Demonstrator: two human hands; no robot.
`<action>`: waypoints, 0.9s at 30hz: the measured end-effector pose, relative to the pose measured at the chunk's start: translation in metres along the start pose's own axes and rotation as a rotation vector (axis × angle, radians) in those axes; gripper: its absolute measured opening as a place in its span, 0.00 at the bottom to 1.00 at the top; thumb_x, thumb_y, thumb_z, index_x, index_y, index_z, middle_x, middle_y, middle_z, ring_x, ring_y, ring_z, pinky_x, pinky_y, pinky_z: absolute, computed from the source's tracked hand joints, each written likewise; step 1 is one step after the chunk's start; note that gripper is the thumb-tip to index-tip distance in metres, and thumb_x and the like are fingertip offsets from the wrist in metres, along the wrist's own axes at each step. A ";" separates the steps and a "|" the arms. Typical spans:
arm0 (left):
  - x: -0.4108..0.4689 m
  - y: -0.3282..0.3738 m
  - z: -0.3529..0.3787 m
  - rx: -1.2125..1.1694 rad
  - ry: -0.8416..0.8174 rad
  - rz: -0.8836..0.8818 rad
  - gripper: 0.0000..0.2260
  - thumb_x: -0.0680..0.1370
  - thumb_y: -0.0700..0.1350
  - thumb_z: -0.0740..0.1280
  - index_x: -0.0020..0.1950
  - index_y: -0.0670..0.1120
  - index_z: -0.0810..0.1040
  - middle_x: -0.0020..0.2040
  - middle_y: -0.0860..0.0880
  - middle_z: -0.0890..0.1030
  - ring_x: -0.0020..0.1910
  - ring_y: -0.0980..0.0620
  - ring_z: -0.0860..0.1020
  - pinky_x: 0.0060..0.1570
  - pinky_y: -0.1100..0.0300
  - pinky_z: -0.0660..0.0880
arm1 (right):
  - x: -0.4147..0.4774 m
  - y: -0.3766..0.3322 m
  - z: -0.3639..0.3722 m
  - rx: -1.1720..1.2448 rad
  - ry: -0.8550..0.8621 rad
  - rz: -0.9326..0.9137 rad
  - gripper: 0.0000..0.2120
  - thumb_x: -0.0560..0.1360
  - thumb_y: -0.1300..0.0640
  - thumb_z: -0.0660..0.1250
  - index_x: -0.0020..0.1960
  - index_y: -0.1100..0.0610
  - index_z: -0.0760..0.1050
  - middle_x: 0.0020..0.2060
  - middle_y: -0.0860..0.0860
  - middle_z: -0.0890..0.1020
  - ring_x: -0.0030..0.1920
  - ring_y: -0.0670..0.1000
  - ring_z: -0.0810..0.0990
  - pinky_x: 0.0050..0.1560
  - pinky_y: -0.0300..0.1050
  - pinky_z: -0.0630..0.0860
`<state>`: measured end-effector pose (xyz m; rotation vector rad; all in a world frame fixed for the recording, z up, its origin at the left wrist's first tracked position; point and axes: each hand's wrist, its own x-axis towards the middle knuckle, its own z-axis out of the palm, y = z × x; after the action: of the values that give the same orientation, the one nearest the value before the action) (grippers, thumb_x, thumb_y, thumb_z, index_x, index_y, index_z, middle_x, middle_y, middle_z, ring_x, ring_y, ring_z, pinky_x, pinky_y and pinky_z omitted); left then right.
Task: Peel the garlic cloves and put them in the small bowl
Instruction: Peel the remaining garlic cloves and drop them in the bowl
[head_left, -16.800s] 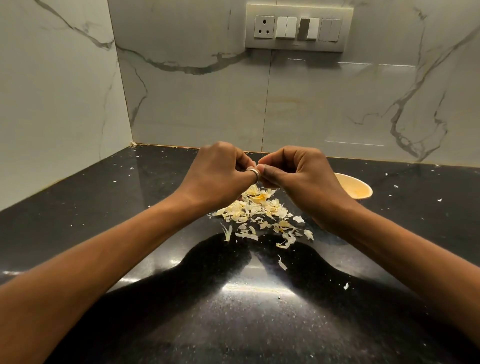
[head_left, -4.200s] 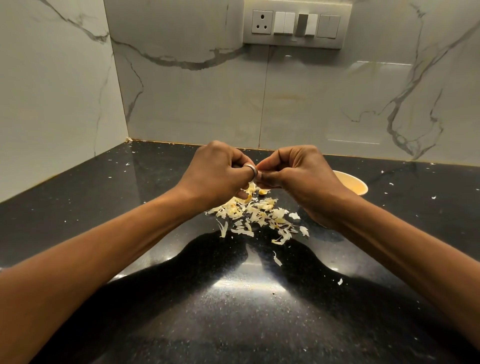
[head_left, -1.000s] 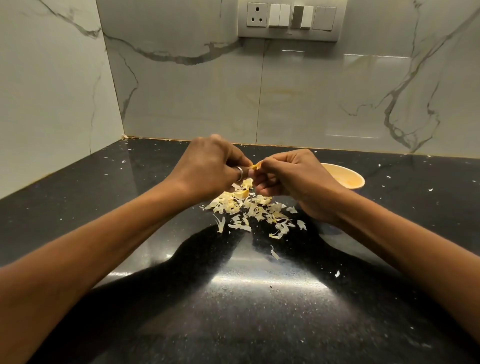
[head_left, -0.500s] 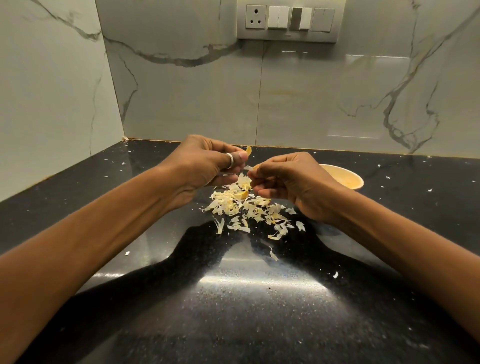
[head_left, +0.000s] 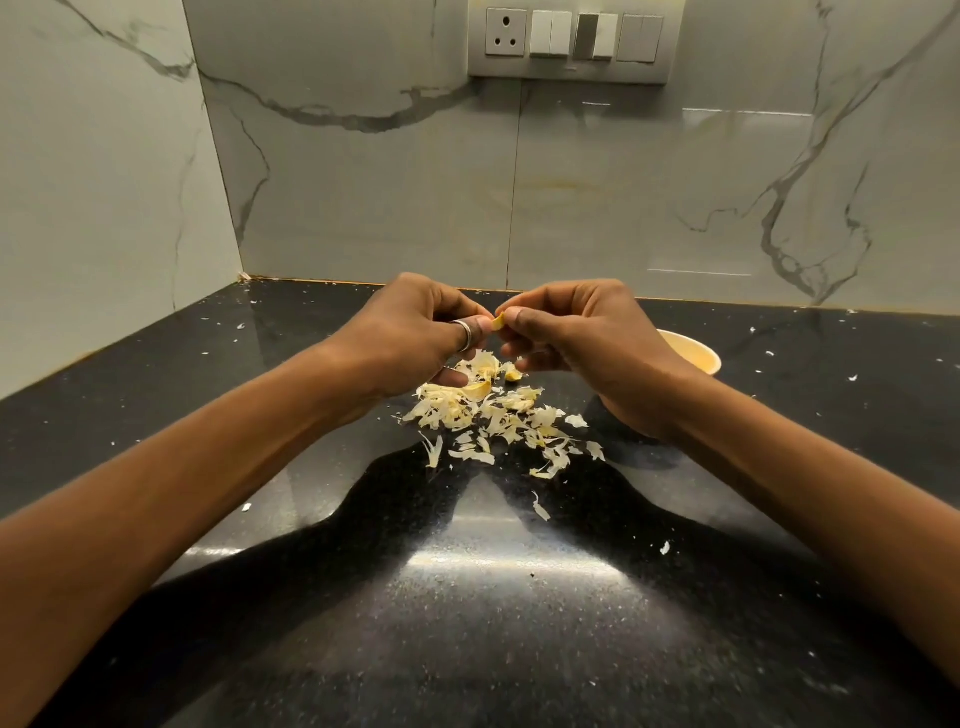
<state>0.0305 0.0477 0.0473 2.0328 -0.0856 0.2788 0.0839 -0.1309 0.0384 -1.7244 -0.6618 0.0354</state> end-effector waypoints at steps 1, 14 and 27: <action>0.000 0.000 0.000 0.003 -0.008 -0.002 0.06 0.80 0.44 0.68 0.53 0.44 0.84 0.47 0.43 0.82 0.45 0.52 0.80 0.39 0.62 0.82 | 0.000 0.000 0.000 0.001 -0.008 -0.007 0.08 0.80 0.63 0.67 0.55 0.65 0.81 0.47 0.61 0.86 0.43 0.52 0.85 0.44 0.42 0.82; 0.003 0.005 -0.005 -0.273 -0.031 -0.183 0.04 0.77 0.43 0.72 0.49 0.43 0.84 0.42 0.47 0.83 0.39 0.55 0.80 0.33 0.61 0.81 | 0.001 0.004 -0.002 0.034 -0.040 -0.057 0.07 0.76 0.63 0.71 0.54 0.62 0.82 0.44 0.55 0.85 0.42 0.46 0.83 0.40 0.37 0.79; 0.003 0.003 -0.008 -0.251 -0.002 -0.143 0.06 0.75 0.44 0.74 0.50 0.44 0.84 0.49 0.48 0.83 0.47 0.54 0.81 0.39 0.59 0.83 | -0.001 0.002 -0.002 -0.033 -0.054 -0.137 0.07 0.78 0.61 0.70 0.55 0.56 0.82 0.46 0.49 0.85 0.46 0.42 0.82 0.41 0.38 0.80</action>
<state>0.0316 0.0530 0.0542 1.7803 0.0230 0.1676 0.0847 -0.1331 0.0367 -1.7107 -0.8225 -0.0248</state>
